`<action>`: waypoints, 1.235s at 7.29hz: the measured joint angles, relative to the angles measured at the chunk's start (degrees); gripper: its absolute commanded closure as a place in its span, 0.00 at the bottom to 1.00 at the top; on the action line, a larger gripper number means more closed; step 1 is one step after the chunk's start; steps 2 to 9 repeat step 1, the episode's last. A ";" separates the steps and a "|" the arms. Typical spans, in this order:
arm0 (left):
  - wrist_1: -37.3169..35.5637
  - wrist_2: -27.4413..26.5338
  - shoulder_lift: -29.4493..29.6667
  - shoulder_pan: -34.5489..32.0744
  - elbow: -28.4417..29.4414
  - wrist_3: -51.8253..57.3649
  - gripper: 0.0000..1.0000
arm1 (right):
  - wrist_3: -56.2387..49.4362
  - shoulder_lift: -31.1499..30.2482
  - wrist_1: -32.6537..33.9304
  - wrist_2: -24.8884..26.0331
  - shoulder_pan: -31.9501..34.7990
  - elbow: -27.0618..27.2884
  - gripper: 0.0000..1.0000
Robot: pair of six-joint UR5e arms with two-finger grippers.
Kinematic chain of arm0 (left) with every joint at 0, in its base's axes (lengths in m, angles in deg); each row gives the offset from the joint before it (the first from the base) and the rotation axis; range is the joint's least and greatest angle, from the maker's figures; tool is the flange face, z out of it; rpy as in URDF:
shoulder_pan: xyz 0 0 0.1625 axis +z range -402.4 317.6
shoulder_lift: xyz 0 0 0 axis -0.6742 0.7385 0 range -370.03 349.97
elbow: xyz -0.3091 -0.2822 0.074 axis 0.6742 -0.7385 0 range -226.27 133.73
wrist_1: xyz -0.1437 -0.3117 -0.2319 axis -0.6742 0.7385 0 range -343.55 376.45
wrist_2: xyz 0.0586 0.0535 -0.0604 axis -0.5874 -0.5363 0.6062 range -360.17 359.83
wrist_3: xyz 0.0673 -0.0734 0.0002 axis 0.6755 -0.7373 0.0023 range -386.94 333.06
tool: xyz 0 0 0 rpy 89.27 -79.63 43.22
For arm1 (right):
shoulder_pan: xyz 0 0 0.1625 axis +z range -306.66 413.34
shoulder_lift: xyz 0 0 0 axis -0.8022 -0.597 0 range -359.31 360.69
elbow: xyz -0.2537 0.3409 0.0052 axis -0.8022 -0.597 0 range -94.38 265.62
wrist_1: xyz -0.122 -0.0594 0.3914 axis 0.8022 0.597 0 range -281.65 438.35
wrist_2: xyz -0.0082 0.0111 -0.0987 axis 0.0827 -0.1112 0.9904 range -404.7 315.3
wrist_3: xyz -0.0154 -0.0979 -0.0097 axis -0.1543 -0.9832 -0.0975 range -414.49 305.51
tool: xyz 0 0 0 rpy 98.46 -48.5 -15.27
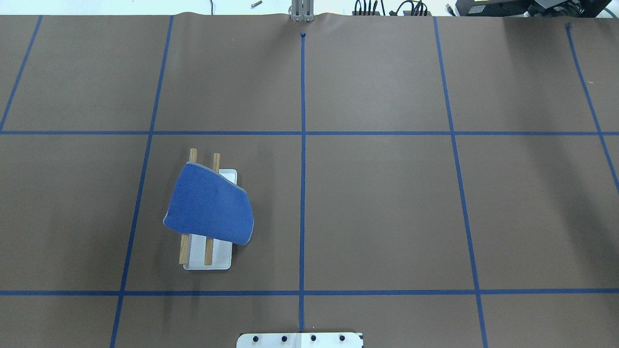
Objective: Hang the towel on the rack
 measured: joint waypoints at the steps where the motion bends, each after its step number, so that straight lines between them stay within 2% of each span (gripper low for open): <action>1: 1.09 -0.04 0.00 0.00 0.17 -0.02 0.02 | 0.01 0.01 -0.07 -0.03 -0.15 0.03 0.00; 9: 1.09 -0.04 0.00 0.00 0.17 -0.02 0.02 | 0.01 0.01 -0.07 -0.03 -0.15 0.03 0.00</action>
